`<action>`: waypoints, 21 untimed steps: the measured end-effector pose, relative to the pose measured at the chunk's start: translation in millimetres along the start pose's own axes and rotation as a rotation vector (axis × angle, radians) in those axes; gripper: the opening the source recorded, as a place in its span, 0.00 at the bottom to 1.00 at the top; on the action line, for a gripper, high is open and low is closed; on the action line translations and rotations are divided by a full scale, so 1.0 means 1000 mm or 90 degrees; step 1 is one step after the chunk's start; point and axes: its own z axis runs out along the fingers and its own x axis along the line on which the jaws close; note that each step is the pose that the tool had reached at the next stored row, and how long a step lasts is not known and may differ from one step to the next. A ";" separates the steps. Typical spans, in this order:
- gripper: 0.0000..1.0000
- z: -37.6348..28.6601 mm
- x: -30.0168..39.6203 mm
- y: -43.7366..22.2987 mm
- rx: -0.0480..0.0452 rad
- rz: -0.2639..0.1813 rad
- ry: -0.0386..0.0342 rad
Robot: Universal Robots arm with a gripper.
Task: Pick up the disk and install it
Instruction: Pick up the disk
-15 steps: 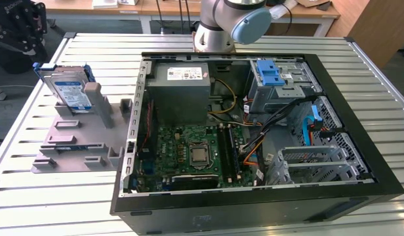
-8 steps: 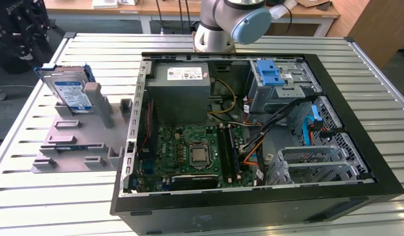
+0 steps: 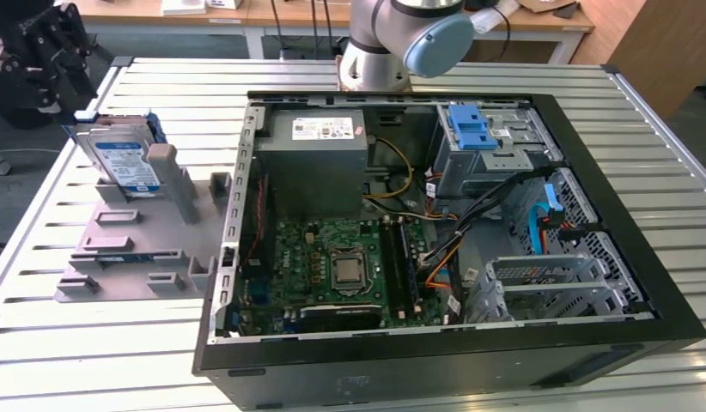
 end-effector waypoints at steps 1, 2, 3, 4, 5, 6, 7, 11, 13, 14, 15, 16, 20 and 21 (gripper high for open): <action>0.59 0.0017 -0.0001 0.0001 0.0000 0.000 0.0000; 0.59 0.0032 -0.0002 0.0002 0.0000 0.000 0.0000; 0.59 0.0047 -0.0003 0.0004 0.0000 0.000 0.0001; 0.59 0.0060 -0.0006 0.0005 0.0000 0.000 0.0001; 0.59 0.0068 -0.0007 0.0006 0.0000 -0.001 0.0001; 0.59 0.0074 -0.0007 0.0006 -0.0001 -0.005 0.0001; 0.59 0.0078 -0.0008 0.0006 -0.0002 -0.013 0.0002; 0.59 0.0097 -0.0028 0.0027 0.0000 -0.018 0.0001; 0.59 0.0112 -0.0045 0.0048 -0.0001 -0.018 0.0002; 0.59 0.0118 -0.0055 0.0054 -0.0001 -0.018 0.0002; 0.59 0.0125 -0.0065 0.0057 -0.0001 -0.018 0.0002; 0.59 0.0136 -0.0073 0.0059 -0.0001 -0.018 0.0002; 0.59 0.0187 -0.0084 0.0076 0.0002 -0.018 0.0002; 0.59 0.0203 -0.0083 0.0081 0.0005 -0.019 0.0002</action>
